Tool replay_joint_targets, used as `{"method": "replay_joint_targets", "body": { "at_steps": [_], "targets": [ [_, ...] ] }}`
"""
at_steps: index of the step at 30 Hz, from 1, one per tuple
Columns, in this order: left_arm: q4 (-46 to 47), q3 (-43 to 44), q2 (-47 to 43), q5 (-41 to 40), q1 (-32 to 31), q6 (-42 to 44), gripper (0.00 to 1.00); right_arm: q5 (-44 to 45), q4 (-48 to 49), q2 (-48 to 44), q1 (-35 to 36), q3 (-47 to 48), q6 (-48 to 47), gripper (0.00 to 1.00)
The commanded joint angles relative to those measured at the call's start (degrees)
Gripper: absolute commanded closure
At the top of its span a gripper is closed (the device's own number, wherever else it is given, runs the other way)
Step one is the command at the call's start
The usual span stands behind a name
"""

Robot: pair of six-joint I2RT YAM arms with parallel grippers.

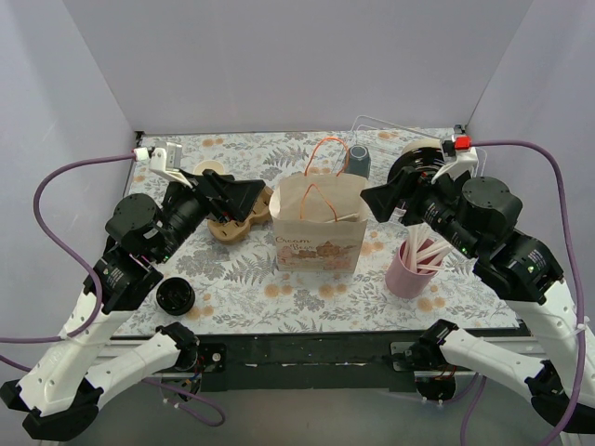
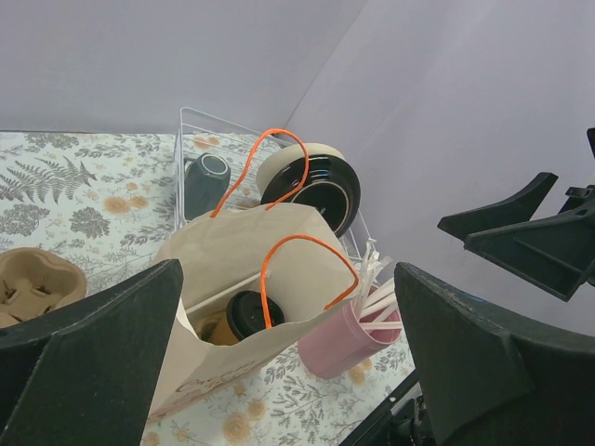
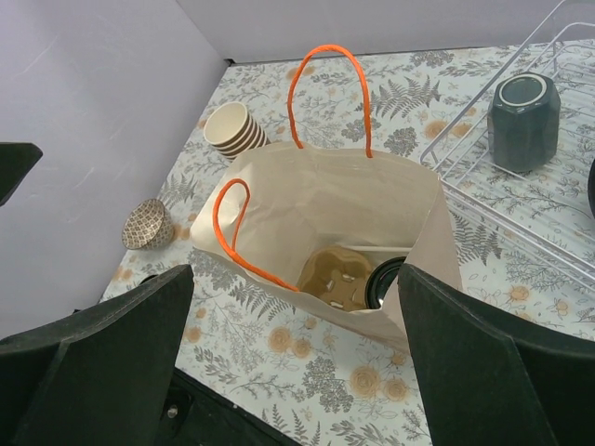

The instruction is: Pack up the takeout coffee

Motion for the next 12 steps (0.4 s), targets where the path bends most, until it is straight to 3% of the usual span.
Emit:
{"method": "replay_joint_targets", "body": {
  "at_steps": [1,12],
  "targets": [
    [-0.45,0.16,-0.47,-1.13,0.00,0.25,0.02,1.11,1.58,-0.37,-0.01,0.34,0.65,0.01],
    [-0.54,0.60,-0.03,-1.48,0.00,0.51,0.02,0.67,2.11,0.16,-0.01,0.51,-0.76,0.02]
  ]
}}
